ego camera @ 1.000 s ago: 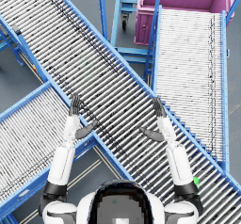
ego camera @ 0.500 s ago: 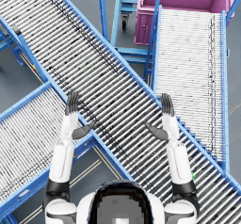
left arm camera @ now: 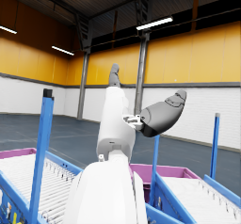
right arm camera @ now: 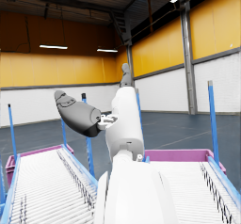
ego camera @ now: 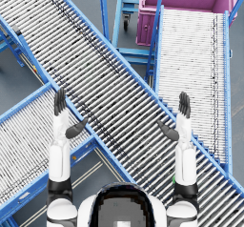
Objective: Pick up the oil and place it on the left assembly line, put the cola on the right, and keep Sprite still
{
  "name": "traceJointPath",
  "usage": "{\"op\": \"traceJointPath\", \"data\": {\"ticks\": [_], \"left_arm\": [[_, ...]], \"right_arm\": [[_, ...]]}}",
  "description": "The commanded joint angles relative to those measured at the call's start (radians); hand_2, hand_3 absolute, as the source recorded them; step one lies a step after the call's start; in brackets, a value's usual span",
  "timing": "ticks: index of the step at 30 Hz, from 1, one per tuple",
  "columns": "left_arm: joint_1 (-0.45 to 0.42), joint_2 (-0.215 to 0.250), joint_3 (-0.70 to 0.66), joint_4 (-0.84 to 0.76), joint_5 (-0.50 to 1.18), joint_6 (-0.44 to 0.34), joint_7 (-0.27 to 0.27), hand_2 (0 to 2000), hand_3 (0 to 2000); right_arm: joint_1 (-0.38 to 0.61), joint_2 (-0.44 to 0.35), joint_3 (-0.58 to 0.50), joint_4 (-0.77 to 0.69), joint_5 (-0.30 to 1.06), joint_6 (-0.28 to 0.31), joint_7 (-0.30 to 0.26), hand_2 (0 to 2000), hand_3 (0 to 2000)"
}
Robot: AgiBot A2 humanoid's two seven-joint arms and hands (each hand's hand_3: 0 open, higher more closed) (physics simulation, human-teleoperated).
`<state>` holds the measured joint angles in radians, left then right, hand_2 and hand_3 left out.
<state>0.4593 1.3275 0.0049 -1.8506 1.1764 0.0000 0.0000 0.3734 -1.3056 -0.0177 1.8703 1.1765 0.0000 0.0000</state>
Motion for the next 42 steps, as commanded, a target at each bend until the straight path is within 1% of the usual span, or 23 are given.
{"op": "traceJointPath", "data": {"ticks": [1, 5, 7, 10, 11, 12, 13, 14, 15, 16, 18, 19, 20, 22, 23, 24, 25, 31, 42], "left_arm": [[0.038, 0.004, -0.025, -0.008, 0.045, 0.0, 0.0, 0, 0], [0.059, 0.008, -0.052, -0.005, 0.223, 0.0, 0.0, 0, 0], [0.069, 0.008, -0.065, -0.008, 0.278, 0.0, 0.0, 0, 0], [0.093, 0.008, -0.089, -0.003, 0.315, 0.0, 0.0, 0, 0], [0.096, 0.008, -0.1, -0.001, 0.321, 0.0, 0.0, 0, 0], [0.099, 0.008, -0.107, 0.006, 0.325, 0.0, 0.0, 0, 0], [0.074, 0.011, -0.085, 0.0, 0.328, 0.0, 0.0, 0, 0], [0.078, 0.011, -0.091, 0.002, 0.33, 0.0, 0.0, 0, 0], [0.097, 0.009, -0.113, 0.003, 0.332, 0.0, 0.0, 0, 0], [0.081, 0.012, -0.1, 0.004, 0.333, 0.0, 0.0, 0, 0], [0.1, 0.01, -0.112, 0.007, 0.335, 0.0, 0.0, 0, 0], [0.097, 0.011, -0.114, 0.003, 0.335, 0.0, 0.0, 0, 0], [0.094, 0.012, -0.114, 0.003, 0.335, 0.0, 0.0, 0, 0], [0.082, 0.015, -0.111, 0.006, 0.336, 0.0, 0.0, 0, 0], [0.093, 0.014, -0.107, 0.005, 0.336, 0.0, 0.0, 0, 0], [0.081, 0.016, -0.11, 0.006, 0.336, 0.0, 0.0, 0, 0], [0.081, 0.016, -0.109, 0.006, 0.336, 0.0, 0.0, 0, 0], [0.084, 0.018, -0.11, 0.001, 0.336, 0.0, 0.0, 0, 0], [0.055, 0.027, -0.105, 0.001, 0.336, 0.0, 0.0, 0, 0]], "right_arm": [[0.029, 0.0, -0.05, 0.014, 0.045, 0.0, 0.0, 0, 0], [0.038, -0.003, -0.076, 0.01, 0.211, 0.0, 0.0, 0, 0], [0.044, -0.004, -0.085, 0.009, 0.25, 0.0, 0.0, 0, 0], [0.054, -0.004, -0.106, 0.01, 0.276, 0.0, 0.0, 0, 0], [0.036, -0.008, -0.087, 0.007, 0.281, 0.0, 0.0, 0, 0], [0.051, -0.006, -0.12, 0.011, 0.284, 0.0, 0.0, 0, 0], [0.039, -0.009, -0.1, 0.008, 0.286, 0.0, 0.0, 0, 0], [0.052, -0.007, -0.128, 0.009, 0.287, 0.0, 0.0, 0, 0], [0.04, -0.01, -0.111, 0.008, 0.289, 0.0, 0.0, 0, 0], [0.056, -0.007, -0.136, 0.007, 0.289, 0.0, 0.0, 0, 0], [0.053, -0.008, -0.146, 0.009, 0.29, 0.0, 0.0, 0, 0], [0.042, -0.011, -0.132, 0.006, 0.291, 0.0, 0.0, 0, 0], [0.057, -0.008, -0.148, 0.003, 0.291, 0.0, 0.0, 0, 0], [0.053, -0.01, -0.144, -0.002, 0.291, 0.0, 0.0, 0, 0], [0.053, -0.011, -0.142, 0.005, 0.291, 0.0, 0.0, 0, 0], [0.054, -0.011, -0.146, 0.004, 0.291, 0.0, 0.0, 0, 0], [0.042, -0.014, -0.142, 0.002, 0.291, 0.0, 0.0, 0, 0], [0.048, -0.016, -0.145, 0.004, 0.291, 0.0, 0.0, 0, 0], [0.03, -0.026, -0.142, 0.003, 0.291, 0.0, 0.0, 0, 0]]}}
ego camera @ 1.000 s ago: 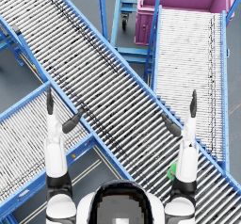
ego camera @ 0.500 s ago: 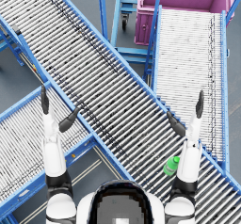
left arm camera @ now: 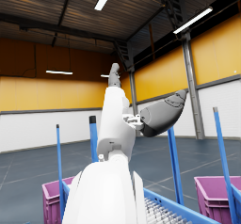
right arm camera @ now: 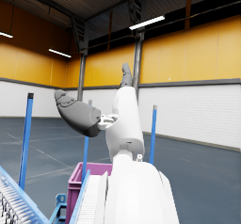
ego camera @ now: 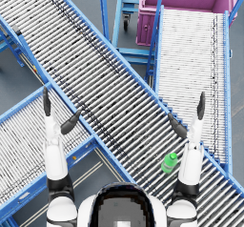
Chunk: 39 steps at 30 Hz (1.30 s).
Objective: Pick up the oil and place it on the left assembly line, put the cola on the right, and keep Sprite still
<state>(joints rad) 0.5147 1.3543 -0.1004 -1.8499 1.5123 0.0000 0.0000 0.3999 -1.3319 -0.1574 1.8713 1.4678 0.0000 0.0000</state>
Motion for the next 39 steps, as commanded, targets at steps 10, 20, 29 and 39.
{"op": "traceJointPath", "data": {"ticks": [10, 20, 29, 39], "left_arm": [[0.036, 0.0, -0.003, -0.002, 0.0, 0.0, 0.0, 0, 0], [0.006, 0.008, -0.001, 0.008, 0.0, 0.0, 0.0, 0, 0], [-0.016, 0.014, -0.01, 0.005, 0.0, 0.0, 0.0, 0, 0], [0.024, 0.011, -0.015, -0.006, 0.0, 0.0, 0.0, 0, 0]], "right_arm": [[0.01, -0.002, 0.001, 0.005, 0.0, 0.0, 0.0, 0, 0], [0.008, -0.007, -0.006, -0.014, 0.0, 0.0, 0.0, 0, 0], [0.0, -0.012, -0.007, -0.01, 0.0, 0.0, 0.0, 0, 0], [0.024, -0.009, -0.004, 0.001, 0.0, 0.0, 0.0, 0, 0]]}}
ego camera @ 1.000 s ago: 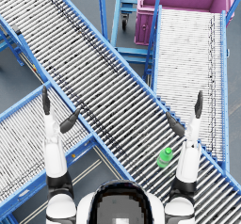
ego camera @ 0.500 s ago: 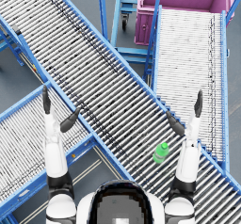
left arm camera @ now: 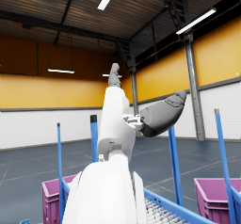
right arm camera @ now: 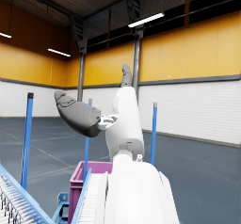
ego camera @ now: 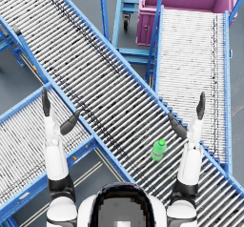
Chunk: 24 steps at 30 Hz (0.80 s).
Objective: Pick up the oil and place it on the left assembly line, put the cola on the right, and keep Sprite still
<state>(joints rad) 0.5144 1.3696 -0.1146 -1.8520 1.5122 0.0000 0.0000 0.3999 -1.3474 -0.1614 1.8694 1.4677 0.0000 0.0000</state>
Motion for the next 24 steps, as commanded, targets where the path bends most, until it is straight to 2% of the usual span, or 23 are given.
{"op": "traceJointPath", "data": {"ticks": [1, 4, 5, 15, 16, 17, 24], "left_arm": [[0.003, 0.0, 0.0, -0.001, 0.0, 0.0, 0.0, 0, 0], [0.034, -0.004, 0.0, 0.001, 0.0, 0.0, 0.0, 0, 0], [0.014, -0.001, 0.001, 0.002, 0.0, 0.0, 0.0, 0, 0], [0.012, 0.002, -0.004, -0.004, 0.0, 0.0, 0.0, 0, 0], [0.01, 0.003, -0.005, -0.004, 0.0, 0.0, 0.0, 0, 0], [0.009, 0.003, -0.006, -0.005, 0.0, 0.0, 0.0, 0, 0], [-0.001, 0.006, -0.01, -0.012, 0.0, 0.0, 0.0, 0, 0]], "right_arm": [[0.027, 0.006, 0.0, 0.004, 0.0, 0.0, 0.0, 0, 0], [0.013, 0.002, 0.0, 0.002, 0.0, 0.0, 0.0, 0, 0], [0.015, 0.002, 0.001, 0.002, 0.0, 0.0, 0.0, 0, 0], [0.024, 0.002, -0.006, 0.014, 0.0, 0.0, 0.0, 0, 0], [-0.014, -0.007, -0.011, -0.001, 0.0, 0.0, 0.0, 0, 0], [0.007, -0.002, -0.005, 0.005, 0.0, 0.0, 0.0, 0, 0], [-0.029, -0.013, -0.015, 0.001, 0.0, 0.0, 0.0, 0, 0]]}}
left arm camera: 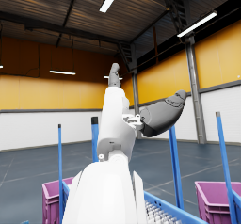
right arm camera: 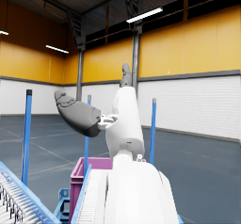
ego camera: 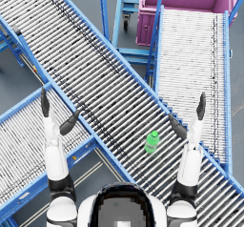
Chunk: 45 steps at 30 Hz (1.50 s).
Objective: Pick up the oil and place it on the left assembly line, put the cola on the right, and keep Sprite still
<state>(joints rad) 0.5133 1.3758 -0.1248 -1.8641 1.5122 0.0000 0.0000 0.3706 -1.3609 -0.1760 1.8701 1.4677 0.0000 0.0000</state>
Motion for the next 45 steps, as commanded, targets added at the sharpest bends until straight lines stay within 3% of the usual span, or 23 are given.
{"op": "traceJointPath", "data": {"ticks": [1, 21, 45], "left_arm": [[0.0, 0.0, -0.001, -0.001, 0.0, 0.0, 0.0, 0, 0], [0.021, -0.002, 0.001, -0.001, 0.0, 0.0, 0.0, 0, 0], [-0.012, 0.007, -0.009, -0.012, 0.0, 0.0, 0.0, 0, 0]], "right_arm": [[-0.002, -0.001, -0.001, 0.001, 0.0, 0.0, 0.0, 0, 0], [0.019, 0.0, 0.003, 0.0, 0.0, 0.0, 0.0, 0, 0], [-0.005, -0.011, -0.002, 0.003, 0.0, 0.0, 0.0, 0, 0]]}}
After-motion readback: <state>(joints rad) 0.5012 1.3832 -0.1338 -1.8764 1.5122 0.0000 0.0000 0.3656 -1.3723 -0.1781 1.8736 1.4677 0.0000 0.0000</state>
